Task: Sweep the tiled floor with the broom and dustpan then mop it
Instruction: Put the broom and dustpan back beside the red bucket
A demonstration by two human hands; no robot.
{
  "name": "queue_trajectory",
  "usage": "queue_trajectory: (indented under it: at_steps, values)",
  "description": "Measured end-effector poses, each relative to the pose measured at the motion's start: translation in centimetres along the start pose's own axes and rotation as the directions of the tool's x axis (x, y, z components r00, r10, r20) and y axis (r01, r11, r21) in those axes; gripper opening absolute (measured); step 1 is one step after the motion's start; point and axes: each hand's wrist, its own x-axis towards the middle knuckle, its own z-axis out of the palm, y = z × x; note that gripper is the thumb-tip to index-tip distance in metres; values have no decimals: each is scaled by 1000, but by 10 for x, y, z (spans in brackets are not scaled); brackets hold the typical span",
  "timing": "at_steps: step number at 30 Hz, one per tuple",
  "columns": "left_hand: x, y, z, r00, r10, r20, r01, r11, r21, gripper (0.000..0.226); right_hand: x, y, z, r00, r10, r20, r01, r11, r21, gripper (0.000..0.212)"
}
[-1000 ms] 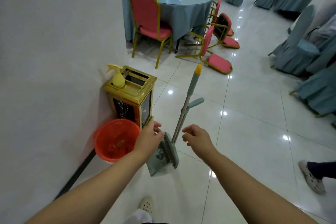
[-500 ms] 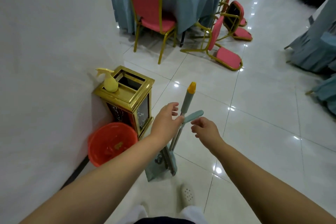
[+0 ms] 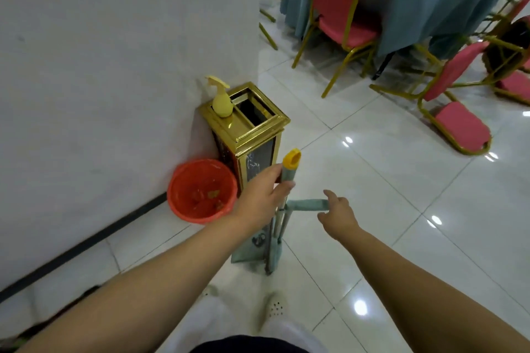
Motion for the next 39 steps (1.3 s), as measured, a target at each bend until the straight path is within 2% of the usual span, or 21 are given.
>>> queue_trajectory:
  at_steps: [3, 8, 12, 17, 27, 29, 34, 39]
  values:
    - [-11, 0, -5, 999, 9, -42, -8, 1000, 27, 36, 8, -5, 1, 993, -65, 100, 73, 995, -69, 52]
    - [-29, 0, -17, 994, -16, -109, 16, 1000, -3, 40, 7, -26, 10, 964, -157, 216, 199, 962, -188, 39]
    - [-50, -11, -40, 985, -20, -172, 14, 999, -32, 30, -1, -53, 23, 942, -210, 263, 268, 940, -210, 34]
    - [-83, -34, -88, 964, -89, -251, 68, 993, -92, 16, -18, -102, 53, 911, -287, 295, 358, 906, -224, 35]
    - [-165, -98, -223, 911, -173, -373, 138, 983, -119, 17, -76, -237, 145, 850, -368, 377, 471, 851, -232, 32]
    - [-182, -111, -251, 901, -178, -395, 146, 983, -109, 24, -87, -264, 167, 849, -362, 386, 471, 850, -238, 31]
    - [-210, -137, -306, 871, -189, -454, 192, 981, -40, 16, -101, -323, 207, 861, -333, 384, 414, 898, -149, 41]
    - [-214, -155, -344, 826, -212, -522, 268, 963, 34, 26, -98, -371, 233, 876, -329, 354, 363, 931, -33, 30]
